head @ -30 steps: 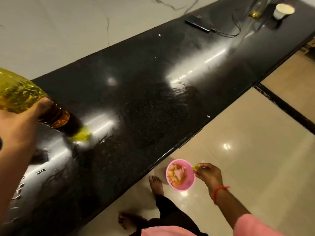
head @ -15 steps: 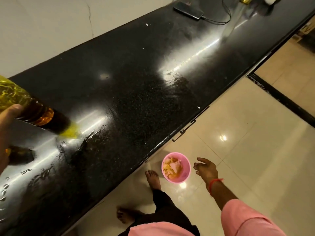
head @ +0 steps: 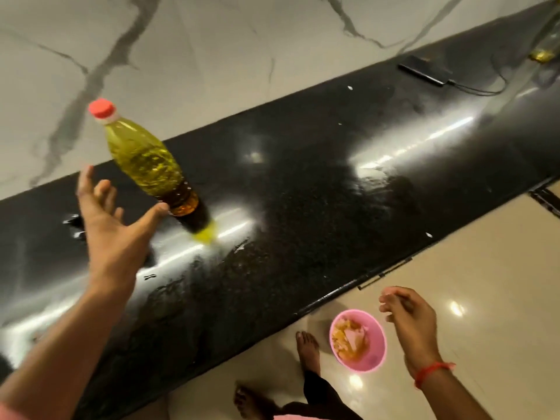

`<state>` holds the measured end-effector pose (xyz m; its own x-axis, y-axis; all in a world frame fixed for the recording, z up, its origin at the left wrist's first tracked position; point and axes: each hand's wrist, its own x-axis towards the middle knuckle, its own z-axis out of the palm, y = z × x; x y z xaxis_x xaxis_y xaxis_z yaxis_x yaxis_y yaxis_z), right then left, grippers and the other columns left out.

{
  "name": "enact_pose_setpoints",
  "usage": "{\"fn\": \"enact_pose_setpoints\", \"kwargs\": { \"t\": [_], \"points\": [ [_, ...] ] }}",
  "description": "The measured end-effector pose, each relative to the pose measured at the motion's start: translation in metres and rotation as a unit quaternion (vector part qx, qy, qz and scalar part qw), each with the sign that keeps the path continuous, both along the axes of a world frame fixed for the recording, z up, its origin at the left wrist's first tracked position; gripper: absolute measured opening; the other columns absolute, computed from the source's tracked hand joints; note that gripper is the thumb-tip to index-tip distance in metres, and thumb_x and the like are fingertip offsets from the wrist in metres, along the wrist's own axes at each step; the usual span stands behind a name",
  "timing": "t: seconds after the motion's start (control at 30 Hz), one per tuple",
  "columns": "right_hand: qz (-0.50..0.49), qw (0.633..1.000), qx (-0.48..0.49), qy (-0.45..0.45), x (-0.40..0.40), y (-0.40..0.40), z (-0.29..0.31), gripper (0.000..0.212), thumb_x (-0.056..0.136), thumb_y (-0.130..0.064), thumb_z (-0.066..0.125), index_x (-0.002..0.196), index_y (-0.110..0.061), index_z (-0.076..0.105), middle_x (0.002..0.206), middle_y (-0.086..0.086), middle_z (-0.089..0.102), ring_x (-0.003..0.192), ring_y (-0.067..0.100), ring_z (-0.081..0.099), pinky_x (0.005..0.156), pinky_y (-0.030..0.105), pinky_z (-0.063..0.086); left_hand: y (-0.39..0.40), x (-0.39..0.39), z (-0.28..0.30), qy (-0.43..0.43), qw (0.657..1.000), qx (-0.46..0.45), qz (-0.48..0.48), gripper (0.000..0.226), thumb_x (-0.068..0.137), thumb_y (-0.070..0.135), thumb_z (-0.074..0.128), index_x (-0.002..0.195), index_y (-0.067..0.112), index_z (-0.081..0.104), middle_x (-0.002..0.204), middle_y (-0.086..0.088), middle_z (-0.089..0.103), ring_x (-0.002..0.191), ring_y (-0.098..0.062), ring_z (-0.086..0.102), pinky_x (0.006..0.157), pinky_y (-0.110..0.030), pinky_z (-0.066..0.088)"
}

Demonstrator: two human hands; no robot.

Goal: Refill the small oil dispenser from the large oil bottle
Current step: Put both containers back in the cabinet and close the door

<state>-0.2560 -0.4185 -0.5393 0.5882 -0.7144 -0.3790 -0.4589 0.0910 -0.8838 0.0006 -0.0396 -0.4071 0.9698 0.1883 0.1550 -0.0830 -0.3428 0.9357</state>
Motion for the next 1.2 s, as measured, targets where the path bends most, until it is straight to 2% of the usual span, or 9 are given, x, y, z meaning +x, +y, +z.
{"fn": "enact_pose_setpoints", "kwargs": {
  "t": [0.07, 0.1, 0.17, 0.23, 0.37, 0.57, 0.77, 1.03, 1.2],
  "points": [
    [0.024, 0.999, -0.018, -0.027, 0.010, 0.007, 0.019, 0.012, 0.094, -0.002, 0.066, 0.088, -0.012, 0.070, 0.086, 0.019, 0.071, 0.080, 0.032, 0.065, 0.068, 0.036, 0.055, -0.026, -0.042, 0.037, -0.014, 0.999, -0.026, -0.034, 0.102, 0.082, 0.006, 0.082, 0.158, 0.035, 0.020, 0.161, -0.007, 0.032, 0.149, -0.010, 0.032, 0.122, -0.033, 0.027],
    [0.027, 0.999, -0.023, -0.037, 0.013, 0.008, 0.027, 0.012, 0.095, -0.003, 0.065, 0.089, -0.012, 0.070, 0.086, 0.021, 0.070, 0.077, 0.028, 0.065, 0.063, 0.032, 0.056, -0.018, -0.038, 0.029, -0.035, 0.998, -0.029, -0.034, 0.102, 0.082, 0.005, 0.082, 0.158, 0.034, 0.020, 0.161, -0.009, 0.031, 0.150, -0.012, 0.032, 0.124, -0.037, 0.026],
    [0.024, 0.998, -0.026, -0.052, 0.017, 0.009, 0.040, 0.011, 0.096, -0.006, 0.064, 0.089, -0.013, 0.069, 0.086, 0.021, 0.069, 0.070, 0.022, 0.063, 0.056, 0.024, 0.056, -0.012, -0.047, 0.027, -0.004, 0.998, -0.034, -0.047, 0.104, 0.082, 0.005, 0.083, 0.158, 0.037, 0.020, 0.161, -0.009, 0.031, 0.150, -0.012, 0.032, 0.124, -0.044, 0.027],
    [0.036, 0.997, -0.027, -0.069, 0.031, 0.022, 0.055, 0.010, 0.097, -0.009, 0.064, 0.092, -0.016, 0.069, 0.086, 0.016, 0.070, 0.073, 0.024, 0.062, 0.053, 0.019, 0.055, 0.007, -0.053, 0.029, 0.005, 0.999, -0.044, -0.022, 0.105, 0.080, 0.008, 0.085, 0.157, 0.042, 0.021, 0.161, -0.008, 0.031, 0.150, -0.012, 0.032, 0.123, -0.047, 0.030],
    [0.070, 0.995, -0.030, -0.070, 0.058, 0.040, 0.074, 0.010, 0.097, -0.011, 0.065, 0.092, -0.017, 0.069, 0.088, 0.013, 0.072, 0.068, 0.022, 0.066, 0.049, 0.009, 0.051, 0.032, -0.073, 0.028, 0.006, 0.999, -0.048, -0.007, 0.102, 0.082, 0.007, 0.083, 0.157, 0.041, 0.022, 0.162, -0.006, 0.032, 0.149, -0.010, 0.034, 0.124, -0.044, 0.030],
    [0.125, 0.987, -0.037, -0.090, 0.087, 0.074, 0.092, 0.013, 0.095, -0.009, 0.067, 0.086, -0.018, 0.069, 0.073, 0.009, 0.073, 0.054, -0.003, 0.065, 0.048, 0.007, 0.051, 0.062, -0.100, 0.025, 0.012, 0.997, -0.061, 0.043, 0.099, 0.082, 0.008, 0.083, 0.155, 0.042, 0.027, 0.158, 0.003, 0.037, 0.149, -0.006, 0.034, 0.124, -0.042, 0.029],
    [0.183, 0.975, -0.043, -0.116, 0.110, 0.113, 0.098, 0.016, 0.094, -0.003, 0.067, 0.088, -0.017, 0.070, 0.073, -0.008, 0.075, 0.053, 0.000, 0.065, 0.047, 0.008, 0.050, 0.078, -0.120, 0.020, 0.025, 0.995, -0.070, 0.072, 0.097, 0.081, 0.009, 0.084, 0.154, 0.043, 0.029, 0.157, 0.003, 0.039, 0.146, -0.007, 0.038, 0.121, -0.034, 0.032],
    [0.266, 0.951, -0.017, -0.158, 0.125, 0.160, 0.099, 0.013, 0.094, -0.001, 0.067, 0.089, -0.012, 0.073, 0.070, 0.004, 0.074, 0.051, 0.003, 0.062, 0.048, 0.012, 0.050, 0.080, -0.131, 0.009, 0.051, 0.990, -0.098, 0.088, 0.091, 0.081, 0.011, 0.084, 0.150, 0.046, 0.035, 0.152, 0.005, 0.043, 0.144, -0.006, 0.040, 0.115, -0.026, 0.034],
    [0.313, 0.934, -0.001, -0.174, 0.133, 0.180, 0.105, 0.011, 0.093, -0.004, 0.068, 0.091, -0.013, 0.075, 0.074, 0.009, 0.073, 0.058, 0.008, 0.064, 0.053, 0.016, 0.052, 0.080, -0.129, 0.001, 0.067, 0.989, -0.105, 0.085, 0.090, 0.082, 0.016, 0.085, 0.147, 0.054, 0.034, 0.152, 0.006, 0.043, 0.143, -0.004, 0.040, 0.115, -0.026, 0.034]
  ]
}}
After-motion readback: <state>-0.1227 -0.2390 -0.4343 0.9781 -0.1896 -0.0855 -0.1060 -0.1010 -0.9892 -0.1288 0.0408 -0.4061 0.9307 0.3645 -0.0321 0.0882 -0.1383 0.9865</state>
